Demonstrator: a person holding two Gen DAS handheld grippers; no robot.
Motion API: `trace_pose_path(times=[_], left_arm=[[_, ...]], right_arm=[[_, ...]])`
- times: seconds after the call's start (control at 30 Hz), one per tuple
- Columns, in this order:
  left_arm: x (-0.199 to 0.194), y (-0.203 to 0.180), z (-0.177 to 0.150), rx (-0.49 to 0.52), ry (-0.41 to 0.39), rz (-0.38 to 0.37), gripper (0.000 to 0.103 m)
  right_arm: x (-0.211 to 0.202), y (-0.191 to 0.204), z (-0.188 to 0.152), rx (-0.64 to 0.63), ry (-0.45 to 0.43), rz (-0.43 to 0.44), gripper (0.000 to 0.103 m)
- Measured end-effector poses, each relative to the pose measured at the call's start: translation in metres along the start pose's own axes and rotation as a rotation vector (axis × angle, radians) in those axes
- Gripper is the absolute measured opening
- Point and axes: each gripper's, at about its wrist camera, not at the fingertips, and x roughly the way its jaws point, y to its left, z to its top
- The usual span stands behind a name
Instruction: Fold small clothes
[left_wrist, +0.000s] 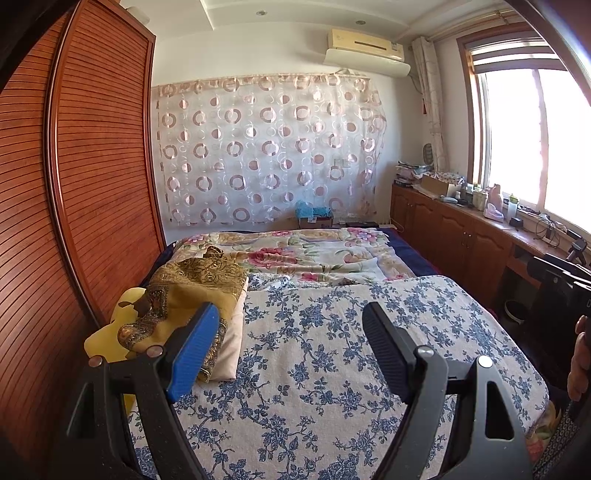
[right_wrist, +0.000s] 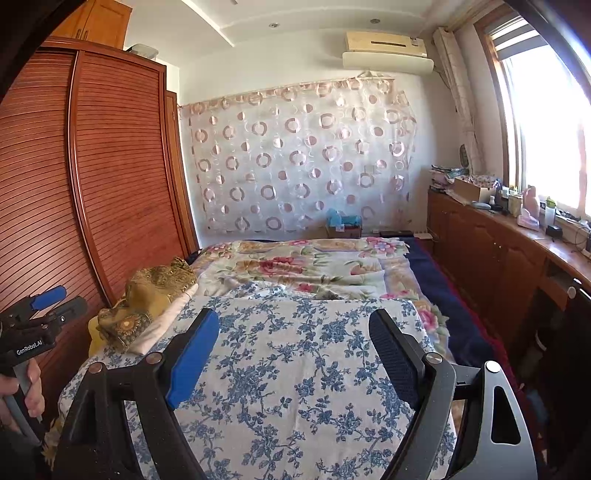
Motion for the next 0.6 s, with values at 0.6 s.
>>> trace_pose_path(times=[0.6], left_arm=[[-0.0013, -0.0026, 0.0024, -0.001, -0.004, -0.001, 0.081]], right_arm=[[-0.0021, -0.0038, 0.0016, -0.001, -0.004, 0.006, 0.085]])
